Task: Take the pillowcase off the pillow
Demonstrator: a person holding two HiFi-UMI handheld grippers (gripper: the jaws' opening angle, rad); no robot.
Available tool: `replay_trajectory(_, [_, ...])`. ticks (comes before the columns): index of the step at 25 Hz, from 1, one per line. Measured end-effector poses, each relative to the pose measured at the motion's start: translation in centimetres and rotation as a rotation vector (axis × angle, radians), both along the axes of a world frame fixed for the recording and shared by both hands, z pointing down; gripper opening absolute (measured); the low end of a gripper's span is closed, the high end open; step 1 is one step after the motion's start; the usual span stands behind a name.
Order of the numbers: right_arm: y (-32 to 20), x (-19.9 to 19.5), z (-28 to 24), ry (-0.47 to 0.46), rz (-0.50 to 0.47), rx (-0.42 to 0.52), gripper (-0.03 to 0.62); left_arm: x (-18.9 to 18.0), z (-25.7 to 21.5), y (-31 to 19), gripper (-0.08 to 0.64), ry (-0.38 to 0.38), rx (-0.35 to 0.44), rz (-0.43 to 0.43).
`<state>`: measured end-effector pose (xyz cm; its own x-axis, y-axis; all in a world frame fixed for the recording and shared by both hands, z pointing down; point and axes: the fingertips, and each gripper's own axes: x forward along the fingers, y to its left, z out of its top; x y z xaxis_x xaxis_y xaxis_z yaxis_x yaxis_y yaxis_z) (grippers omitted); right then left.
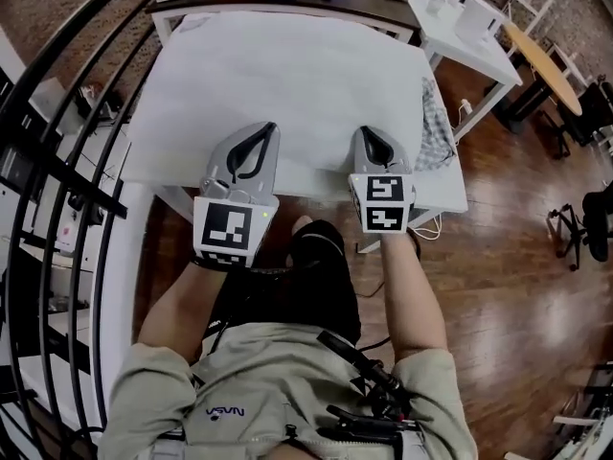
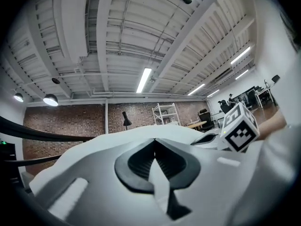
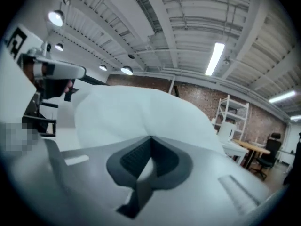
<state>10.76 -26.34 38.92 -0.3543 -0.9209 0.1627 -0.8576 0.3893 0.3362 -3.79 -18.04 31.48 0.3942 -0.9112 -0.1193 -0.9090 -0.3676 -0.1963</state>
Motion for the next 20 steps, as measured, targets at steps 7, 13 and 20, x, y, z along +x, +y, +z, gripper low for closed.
replay_trajectory(7, [2.4, 2.0, -7.7, -0.255, 0.034, 0.122, 0.005, -2.2, -3.9, -1.6, 0.006, 0.031, 0.063, -0.06])
replay_trajectory(13, [5.8, 0.6, -16.0, -0.297, -0.001, 0.265, 0.003, -2.5, -7.9, -0.4, 0.006, 0.067, 0.163, -0.08])
replay_trajectory(20, [7.9, -2.4, -14.6, -0.287, -0.015, 0.246, 0.002, -4.3, -7.6, 0.4, 0.006, 0.11, 0.178, -0.108])
